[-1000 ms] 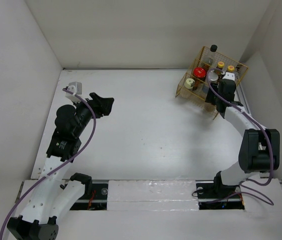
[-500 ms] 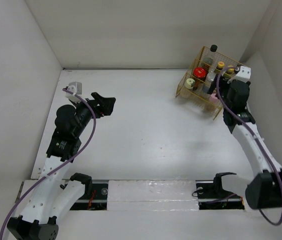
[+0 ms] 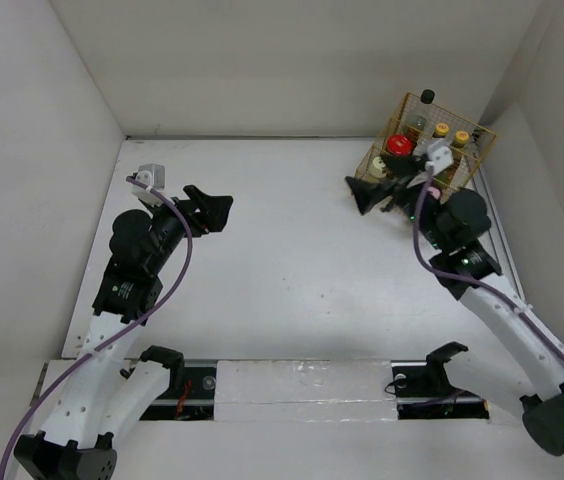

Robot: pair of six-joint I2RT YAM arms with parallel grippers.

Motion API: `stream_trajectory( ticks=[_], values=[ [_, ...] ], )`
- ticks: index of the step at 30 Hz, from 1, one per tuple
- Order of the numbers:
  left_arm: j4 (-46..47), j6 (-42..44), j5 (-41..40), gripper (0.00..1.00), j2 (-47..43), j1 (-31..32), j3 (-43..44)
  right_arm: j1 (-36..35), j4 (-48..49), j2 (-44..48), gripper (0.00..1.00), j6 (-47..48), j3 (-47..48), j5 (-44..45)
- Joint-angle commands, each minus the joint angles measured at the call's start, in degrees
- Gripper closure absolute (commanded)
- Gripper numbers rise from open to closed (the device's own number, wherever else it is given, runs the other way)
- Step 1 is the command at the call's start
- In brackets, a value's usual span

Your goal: Organize the condiment bottles

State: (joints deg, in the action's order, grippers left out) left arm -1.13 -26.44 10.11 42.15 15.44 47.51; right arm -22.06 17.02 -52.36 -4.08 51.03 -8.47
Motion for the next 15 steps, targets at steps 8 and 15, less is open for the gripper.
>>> stream_trajectory(
  ticks=[8, 15],
  values=[
    [2.36, -0.81, 0.35, 0.01, -0.93, 0.29, 0.92, -23.45, 4.08, -22.07, 0.00, 4.60, 3.20, -10.53],
    [2.88, -0.81, 0.96, 0.01, -0.41, -0.23, 0.92, -28.21, 9.87, -34.11, 0.00, 3.64, 1.97, -7.00]
  ],
)
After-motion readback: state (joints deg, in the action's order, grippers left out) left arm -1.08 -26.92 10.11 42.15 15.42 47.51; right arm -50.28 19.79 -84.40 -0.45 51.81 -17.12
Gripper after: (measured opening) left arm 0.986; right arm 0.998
